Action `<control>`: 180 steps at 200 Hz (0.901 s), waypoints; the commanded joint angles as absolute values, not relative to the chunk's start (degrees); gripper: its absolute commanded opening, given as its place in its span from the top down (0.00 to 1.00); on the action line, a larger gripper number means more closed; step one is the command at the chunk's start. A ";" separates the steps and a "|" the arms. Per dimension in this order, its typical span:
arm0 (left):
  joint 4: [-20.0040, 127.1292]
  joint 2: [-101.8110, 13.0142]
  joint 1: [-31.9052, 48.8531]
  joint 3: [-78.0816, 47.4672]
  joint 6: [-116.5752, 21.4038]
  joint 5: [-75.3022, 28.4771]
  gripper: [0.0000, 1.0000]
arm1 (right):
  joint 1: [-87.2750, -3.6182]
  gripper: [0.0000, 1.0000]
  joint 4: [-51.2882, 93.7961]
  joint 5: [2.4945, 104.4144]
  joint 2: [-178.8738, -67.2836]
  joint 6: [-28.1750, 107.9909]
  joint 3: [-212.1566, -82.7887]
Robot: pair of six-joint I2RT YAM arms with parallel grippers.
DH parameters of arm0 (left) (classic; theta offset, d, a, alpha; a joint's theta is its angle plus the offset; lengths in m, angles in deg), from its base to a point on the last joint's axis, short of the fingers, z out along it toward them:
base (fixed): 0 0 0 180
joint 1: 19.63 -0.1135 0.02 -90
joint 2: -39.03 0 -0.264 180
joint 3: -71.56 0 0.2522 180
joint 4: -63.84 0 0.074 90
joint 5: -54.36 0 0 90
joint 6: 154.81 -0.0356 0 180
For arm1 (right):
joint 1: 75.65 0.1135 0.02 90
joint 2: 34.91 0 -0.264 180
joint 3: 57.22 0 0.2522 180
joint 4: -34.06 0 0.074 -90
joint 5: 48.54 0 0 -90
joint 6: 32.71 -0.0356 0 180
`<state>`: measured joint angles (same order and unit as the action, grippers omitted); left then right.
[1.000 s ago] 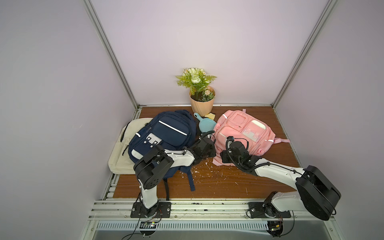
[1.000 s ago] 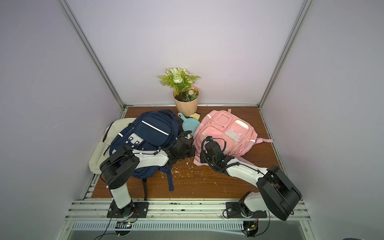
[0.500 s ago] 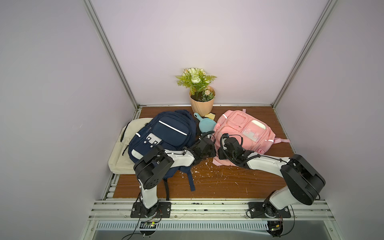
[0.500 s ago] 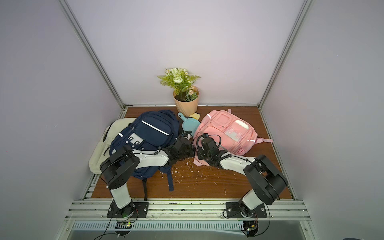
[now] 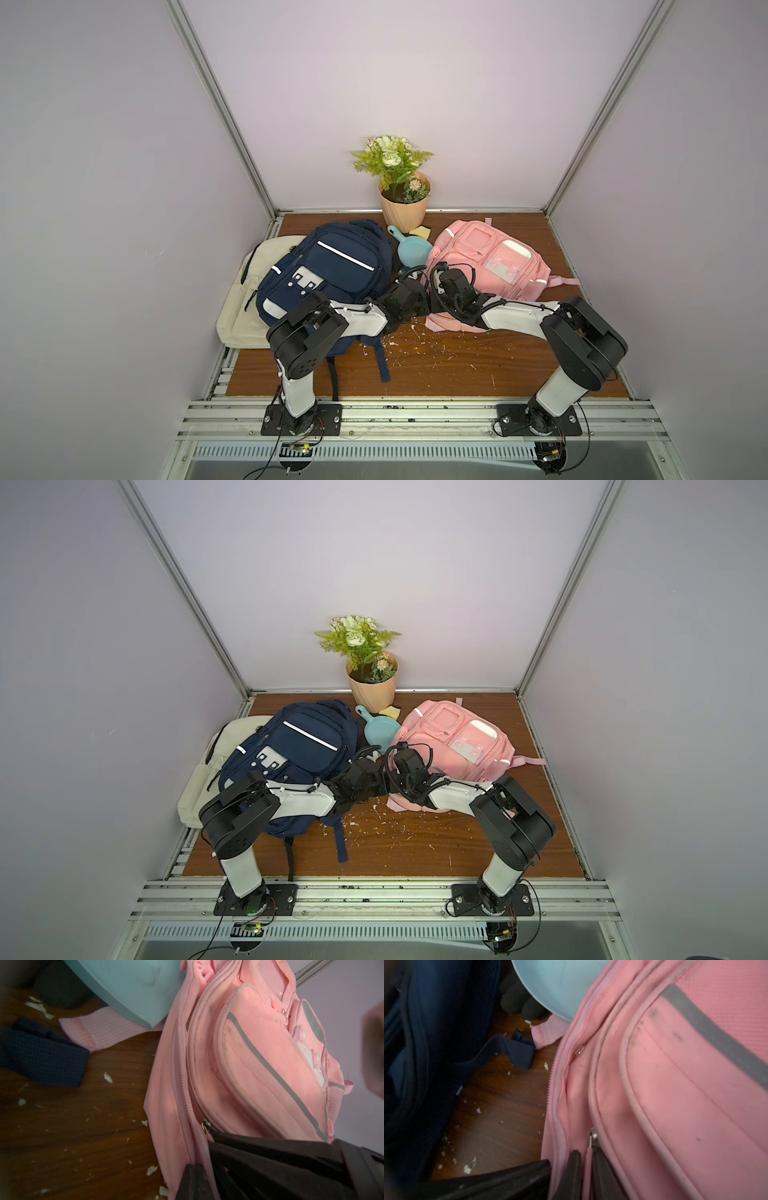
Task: Zip up the backpack
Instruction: Zip the zipper on the backpack.
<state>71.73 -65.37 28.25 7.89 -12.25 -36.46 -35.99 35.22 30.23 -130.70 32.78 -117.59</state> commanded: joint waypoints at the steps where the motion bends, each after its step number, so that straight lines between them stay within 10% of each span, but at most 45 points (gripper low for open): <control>1: 61.13 -66.29 29.63 10.46 -11.35 -36.18 0.98 | -36.17 0.92 37.22 28.79 -129.13 32.25 -116.93; 180: 51.18 -70.40 26.59 -9.51 -12.84 -32.69 0.58 | -30.30 1.00 46.14 26.34 -111.36 27.94 -100.34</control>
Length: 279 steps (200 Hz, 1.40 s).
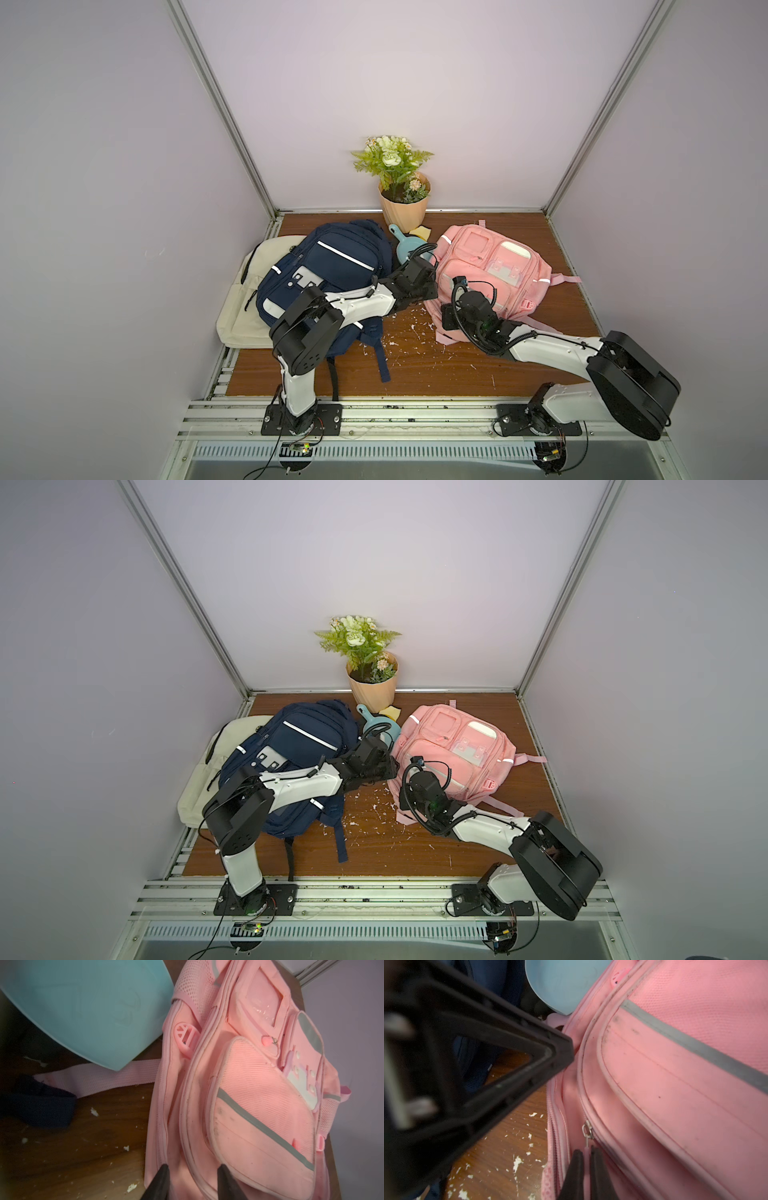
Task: Zip up the backpack
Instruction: Zip the zipper on the backpack.
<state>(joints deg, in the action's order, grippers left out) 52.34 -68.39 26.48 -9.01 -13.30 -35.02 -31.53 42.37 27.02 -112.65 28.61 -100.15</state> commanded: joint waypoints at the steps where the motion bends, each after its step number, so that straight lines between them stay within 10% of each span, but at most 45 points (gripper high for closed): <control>1: 51.20 -70.44 26.60 -9.52 -12.85 -32.63 0.58 | -30.25 1.00 46.14 26.30 -111.42 27.89 -100.34; 82: 52.53 -72.40 27.35 -10.14 -13.26 -30.64 0.71 | -28.05 1.00 44.75 26.09 -111.52 27.38 -100.87; 134: 45.58 -64.36 28.01 -7.22 -13.13 -38.91 0.57 | -27.92 1.00 42.41 25.75 -110.30 26.20 -100.34; 279: 51.32 -73.41 28.86 -10.47 -12.51 -31.08 0.62 | -27.77 1.00 42.01 27.59 -107.70 24.95 -98.05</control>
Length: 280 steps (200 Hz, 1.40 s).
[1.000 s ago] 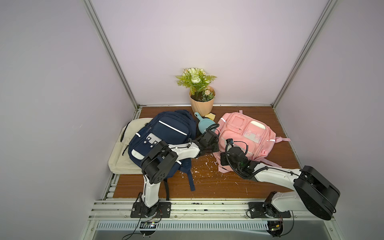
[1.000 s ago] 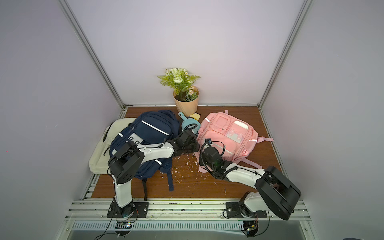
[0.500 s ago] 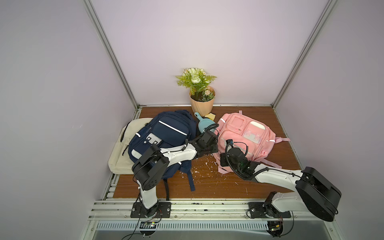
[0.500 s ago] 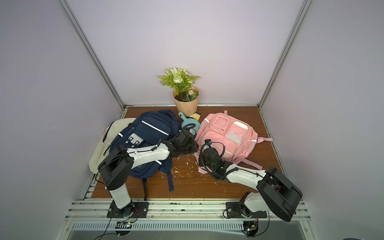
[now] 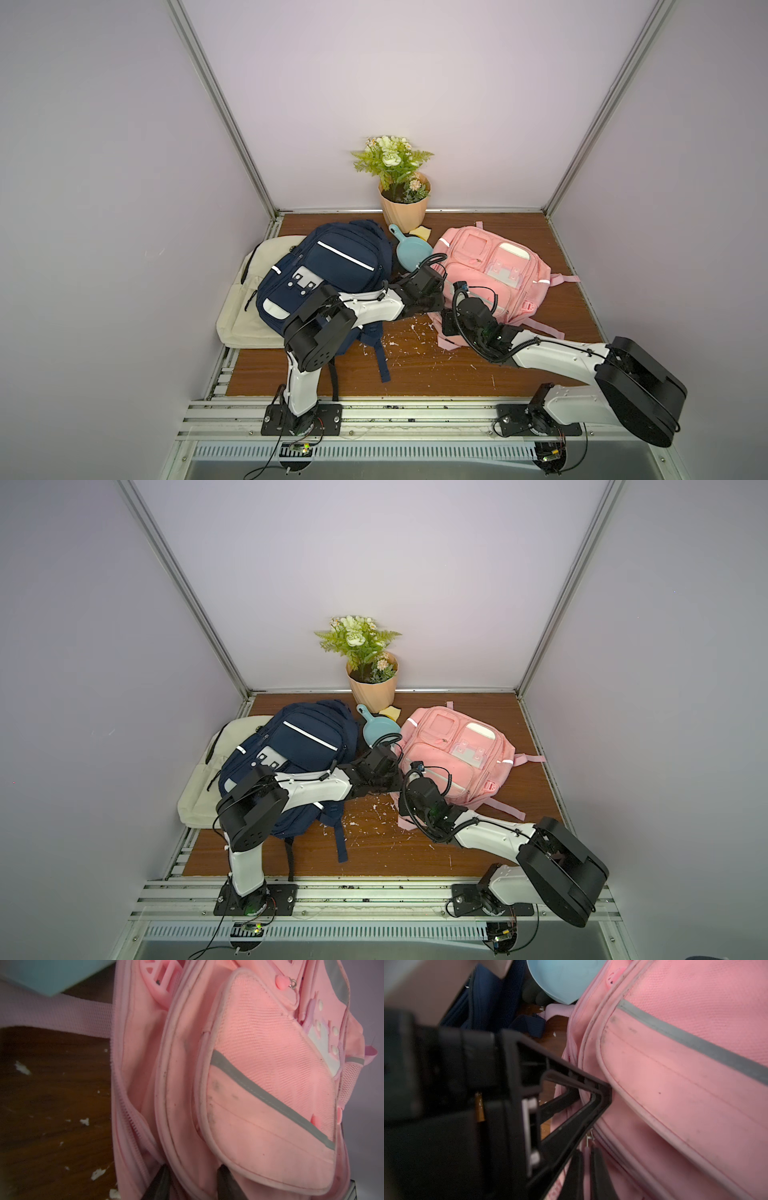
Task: Zip up the backpack
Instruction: Zip the zipper on the backpack.
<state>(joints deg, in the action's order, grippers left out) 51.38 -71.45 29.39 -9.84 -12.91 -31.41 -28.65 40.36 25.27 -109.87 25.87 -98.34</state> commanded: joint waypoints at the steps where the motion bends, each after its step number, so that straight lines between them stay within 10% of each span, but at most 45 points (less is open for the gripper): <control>1: 51.41 -73.44 28.79 -10.44 -12.47 -31.08 0.62 | -27.76 1.00 41.97 27.62 -107.69 24.95 -98.01; 90: 46.52 -72.94 25.61 -13.96 -15.37 -34.81 0.99 | -27.46 1.00 38.14 23.68 -102.62 25.14 -92.97; 179: 35.46 -82.60 21.83 -35.98 -22.72 -36.68 1.00 | -27.48 1.00 30.14 21.63 -88.87 23.95 -86.13; 247: 39.49 -70.58 26.07 -21.36 -16.84 -35.24 0.53 | -27.48 1.00 37.78 24.23 -97.21 23.67 -93.37; 280: 43.69 -66.97 27.99 -15.11 -13.47 -31.69 0.51 | -27.44 1.00 39.14 24.49 -98.81 23.92 -93.56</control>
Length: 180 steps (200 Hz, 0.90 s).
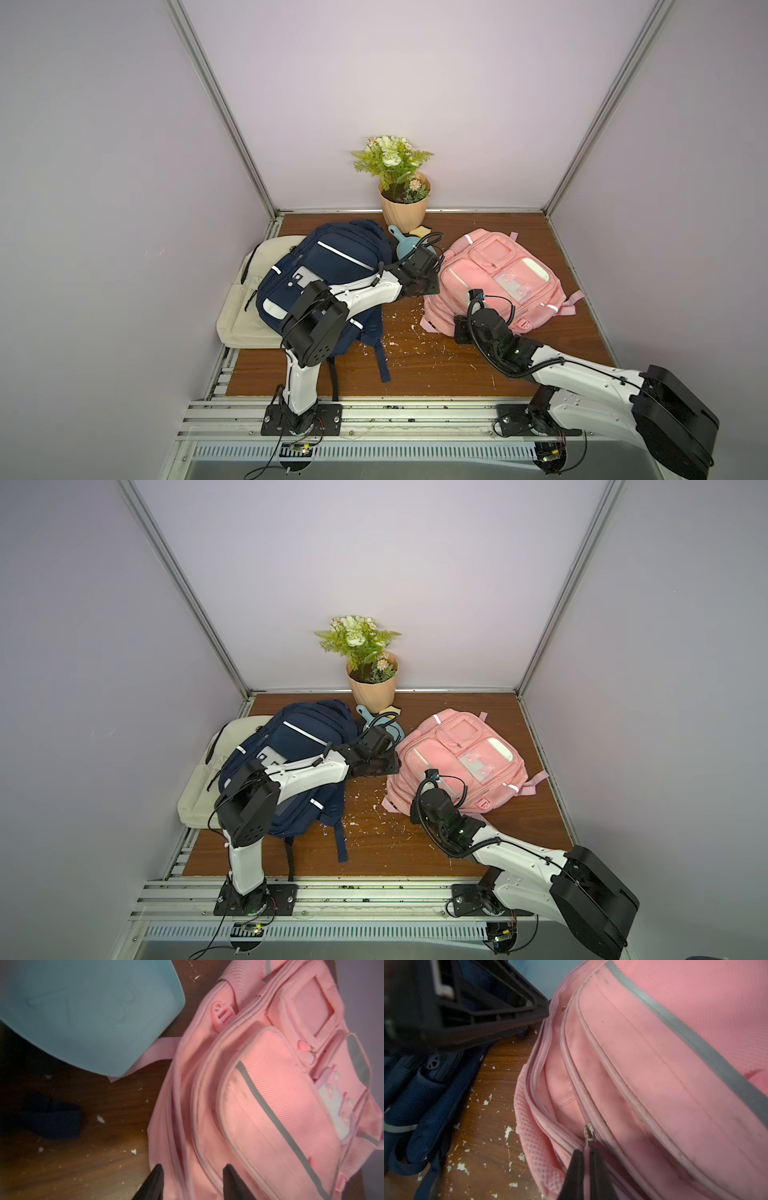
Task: Zip up the backpack
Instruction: Zip the zipper on the backpack.
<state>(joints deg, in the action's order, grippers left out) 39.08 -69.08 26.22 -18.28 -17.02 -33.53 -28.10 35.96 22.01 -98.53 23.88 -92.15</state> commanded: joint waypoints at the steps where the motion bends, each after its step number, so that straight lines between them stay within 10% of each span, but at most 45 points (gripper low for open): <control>1: 43.90 -66.92 28.00 -14.95 -13.38 -31.43 0.51 | -27.46 1.00 39.21 24.49 -98.81 23.91 -93.52; 126: 42.61 -73.65 30.98 -15.50 -9.40 -29.48 0.56 | -27.40 1.00 38.85 26.51 -97.33 23.98 -92.78; 180: 40.45 -77.67 30.37 -21.41 -12.01 -31.39 0.83 | -27.35 1.00 35.30 25.54 -95.38 23.48 -92.01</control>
